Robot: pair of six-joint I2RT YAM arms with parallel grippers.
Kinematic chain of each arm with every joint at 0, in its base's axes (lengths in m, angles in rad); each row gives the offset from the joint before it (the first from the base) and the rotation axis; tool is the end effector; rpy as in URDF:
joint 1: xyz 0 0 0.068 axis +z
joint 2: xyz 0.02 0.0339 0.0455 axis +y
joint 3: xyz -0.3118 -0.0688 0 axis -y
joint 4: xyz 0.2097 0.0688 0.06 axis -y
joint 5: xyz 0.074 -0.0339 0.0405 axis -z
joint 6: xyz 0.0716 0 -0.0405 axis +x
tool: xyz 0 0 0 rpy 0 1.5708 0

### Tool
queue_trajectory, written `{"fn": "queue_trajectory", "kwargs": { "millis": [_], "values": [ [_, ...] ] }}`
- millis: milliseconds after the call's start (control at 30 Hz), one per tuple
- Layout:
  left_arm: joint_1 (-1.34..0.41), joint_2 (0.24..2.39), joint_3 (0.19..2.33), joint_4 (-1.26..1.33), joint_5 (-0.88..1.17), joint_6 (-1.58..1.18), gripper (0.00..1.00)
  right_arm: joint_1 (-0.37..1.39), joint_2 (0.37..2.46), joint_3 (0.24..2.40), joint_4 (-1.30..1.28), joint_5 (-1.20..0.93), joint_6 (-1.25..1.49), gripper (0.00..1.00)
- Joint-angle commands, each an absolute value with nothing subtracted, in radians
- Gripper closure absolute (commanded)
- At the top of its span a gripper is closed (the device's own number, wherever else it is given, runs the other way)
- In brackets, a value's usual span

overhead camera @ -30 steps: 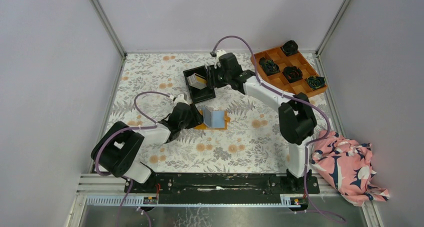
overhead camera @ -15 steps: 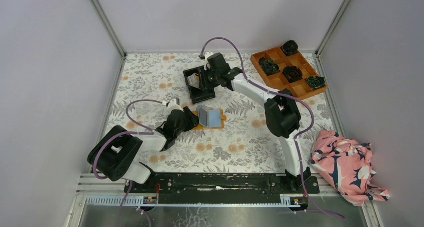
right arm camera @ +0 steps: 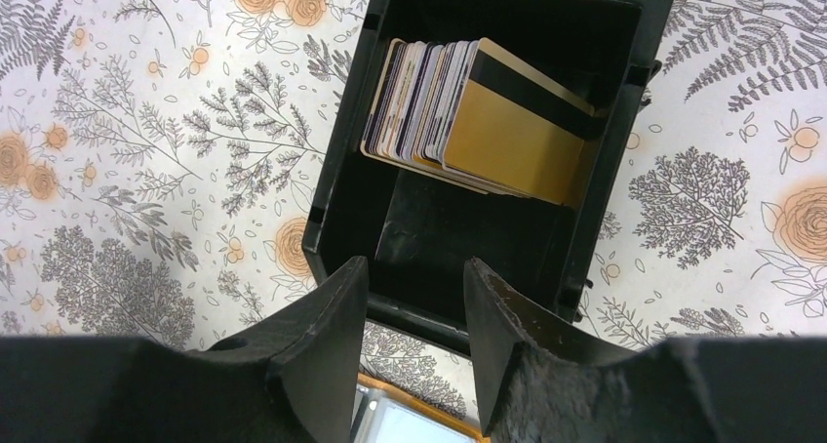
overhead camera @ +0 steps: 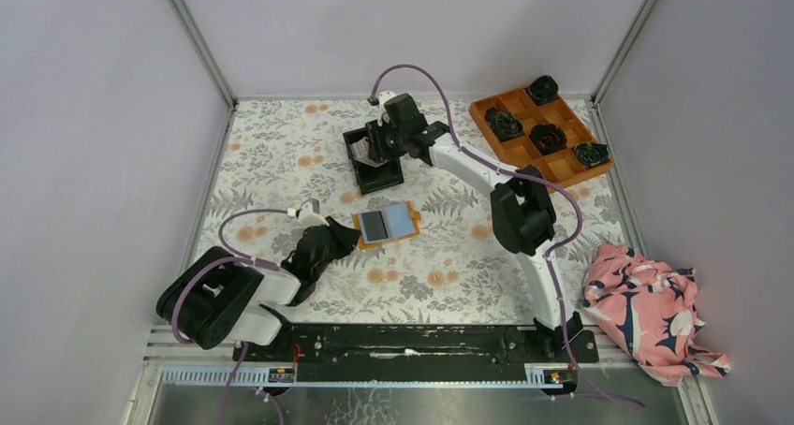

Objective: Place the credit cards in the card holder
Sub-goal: Pick up the credit card from the storage box.

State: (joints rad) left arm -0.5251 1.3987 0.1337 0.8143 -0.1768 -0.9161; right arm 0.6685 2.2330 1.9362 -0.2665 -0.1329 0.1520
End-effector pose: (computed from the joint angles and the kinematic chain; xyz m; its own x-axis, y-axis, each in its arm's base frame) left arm 0.1941 -0.0979 0.1758 -0.5123 -0.6057 -0.6089 -0.0819 0.7402 -0.6674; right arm 0.4276 0.3498 0.2780 -0.5205 -0.2199 -0.8250 -0.6307 0.7503 0.1980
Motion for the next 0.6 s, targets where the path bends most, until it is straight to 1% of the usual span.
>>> {"fn": "queue_trajectory", "kwargs": {
  "millis": [0, 100, 200, 367, 567],
  "values": [
    [-0.508, 1.385, 0.105, 0.996, -0.205, -0.934, 0.85, 0.685, 2.258, 2.009, -0.291, -0.139, 0.125, 0.52],
    [-0.491, 1.406, 0.091, 1.081, -0.173, -0.945, 0.93, 0.686, 2.273, 2.030, -0.299, -0.140, 0.119, 0.52],
    [-0.472, 1.417, 0.094, 1.101, -0.159, -0.959, 0.97, 0.686, 2.295, 2.076, -0.325, -0.134, 0.106, 0.52],
    [-0.430, 1.416, 0.121, 1.072, -0.156, -0.960, 0.99, 0.686, 2.336, 2.138, -0.358, -0.129, 0.089, 0.52],
    [-0.362, 1.453, 0.218, 1.003, -0.112, -0.935, 1.00, 0.683, 2.408, 2.248, -0.393, -0.114, 0.083, 0.50]
  ]
}}
